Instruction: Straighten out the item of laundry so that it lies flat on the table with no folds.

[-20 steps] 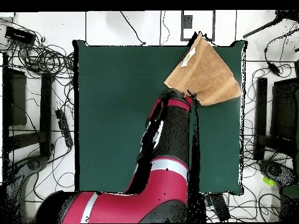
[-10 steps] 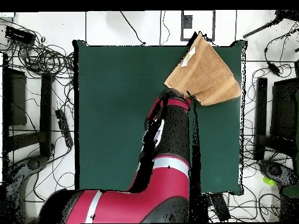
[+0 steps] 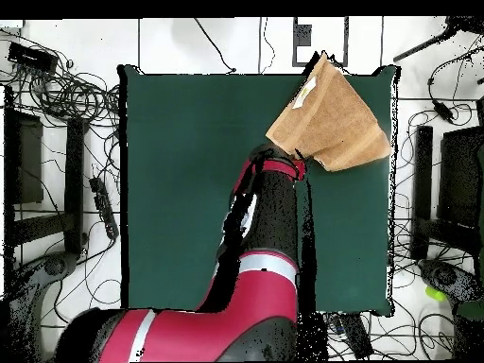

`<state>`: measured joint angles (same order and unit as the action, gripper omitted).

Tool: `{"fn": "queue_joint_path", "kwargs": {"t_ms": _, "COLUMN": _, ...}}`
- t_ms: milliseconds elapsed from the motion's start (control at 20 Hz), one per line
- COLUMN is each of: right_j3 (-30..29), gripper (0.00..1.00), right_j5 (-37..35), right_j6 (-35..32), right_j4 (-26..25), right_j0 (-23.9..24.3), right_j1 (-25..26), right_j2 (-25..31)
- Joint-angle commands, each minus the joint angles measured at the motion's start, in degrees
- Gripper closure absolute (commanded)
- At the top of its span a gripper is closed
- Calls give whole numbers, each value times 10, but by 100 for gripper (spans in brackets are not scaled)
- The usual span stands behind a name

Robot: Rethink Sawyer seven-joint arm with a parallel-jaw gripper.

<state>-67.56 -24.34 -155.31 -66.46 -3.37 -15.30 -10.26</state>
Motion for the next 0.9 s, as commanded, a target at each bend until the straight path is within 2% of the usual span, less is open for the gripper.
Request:
{"fn": "queue_joint_path", "kwargs": {"t_ms": 50, "right_j3": -32, "gripper": 0, "right_j5": -22, "right_j6": 176, "right_j4": -34, "right_j0": -48, "right_j1": 58, "right_j2": 50}}
{"fn": "queue_joint_path", "kwargs": {"t_ms": 300, "right_j3": -44, "gripper": 0, "right_j5": -1, "right_j6": 142, "right_j4": -38, "right_j0": -50, "right_j1": 58, "right_j2": 45}}
{"fn": "queue_joint_path", "kwargs": {"t_ms": 450, "right_j3": -46, "gripper": 0, "right_j5": -4, "right_j6": 156, "right_j4": -25, "right_j0": -40, "right_j1": 56, "right_j2": 59}}
{"fn": "queue_joint_path", "kwargs": {"t_ms": 650, "right_j3": -41, "gripper": 0, "right_j5": -13, "right_j6": 156, "right_j4": -25, "right_j0": -50, "right_j1": 65, "right_j2": 60}}
{"fn": "queue_joint_path", "kwargs": {"t_ms": 900, "right_j3": -21, "gripper": 0, "right_j5": -24, "right_j6": 135, "right_j4": -66, "right_j0": -90, "right_j1": 87, "right_j2": 25}}
